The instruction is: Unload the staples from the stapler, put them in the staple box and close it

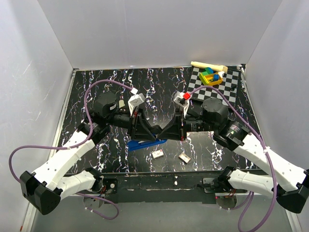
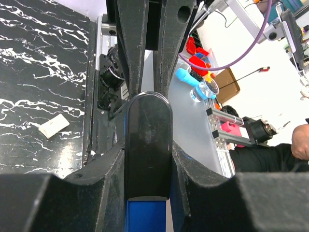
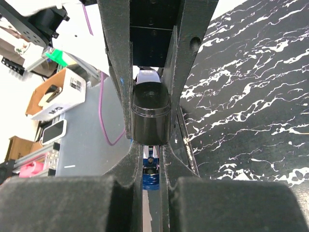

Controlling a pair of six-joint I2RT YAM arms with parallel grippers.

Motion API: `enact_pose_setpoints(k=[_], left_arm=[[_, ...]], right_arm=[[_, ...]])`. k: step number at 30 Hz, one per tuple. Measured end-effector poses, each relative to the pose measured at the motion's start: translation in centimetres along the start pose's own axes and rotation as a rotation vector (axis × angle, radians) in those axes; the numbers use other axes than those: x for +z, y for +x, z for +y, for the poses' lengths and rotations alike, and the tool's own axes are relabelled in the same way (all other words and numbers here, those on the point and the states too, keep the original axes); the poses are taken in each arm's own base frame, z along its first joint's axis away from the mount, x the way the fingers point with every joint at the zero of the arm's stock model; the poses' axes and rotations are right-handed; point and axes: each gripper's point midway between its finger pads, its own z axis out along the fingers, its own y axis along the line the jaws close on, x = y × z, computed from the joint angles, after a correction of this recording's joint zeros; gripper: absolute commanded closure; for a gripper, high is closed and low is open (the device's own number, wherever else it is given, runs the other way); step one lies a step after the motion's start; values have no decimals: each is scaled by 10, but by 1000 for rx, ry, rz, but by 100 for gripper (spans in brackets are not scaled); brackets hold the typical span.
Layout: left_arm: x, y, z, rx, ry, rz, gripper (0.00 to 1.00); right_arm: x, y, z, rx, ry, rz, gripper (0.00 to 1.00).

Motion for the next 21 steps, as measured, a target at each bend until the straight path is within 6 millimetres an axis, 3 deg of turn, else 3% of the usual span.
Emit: enact_pose_setpoints(k=[13, 18, 21], left_arm=[[0, -9, -4, -43, -5, -37, 100], [-7, -27, -4, 15, -47, -104, 100], [-7, -33, -4, 34, -57, -123, 100]], right_arm=[[5, 2, 1, 41, -30, -107, 99], [15, 57, 3, 128, -75, 34, 99], [23, 80, 3, 169, -90, 101, 99]])
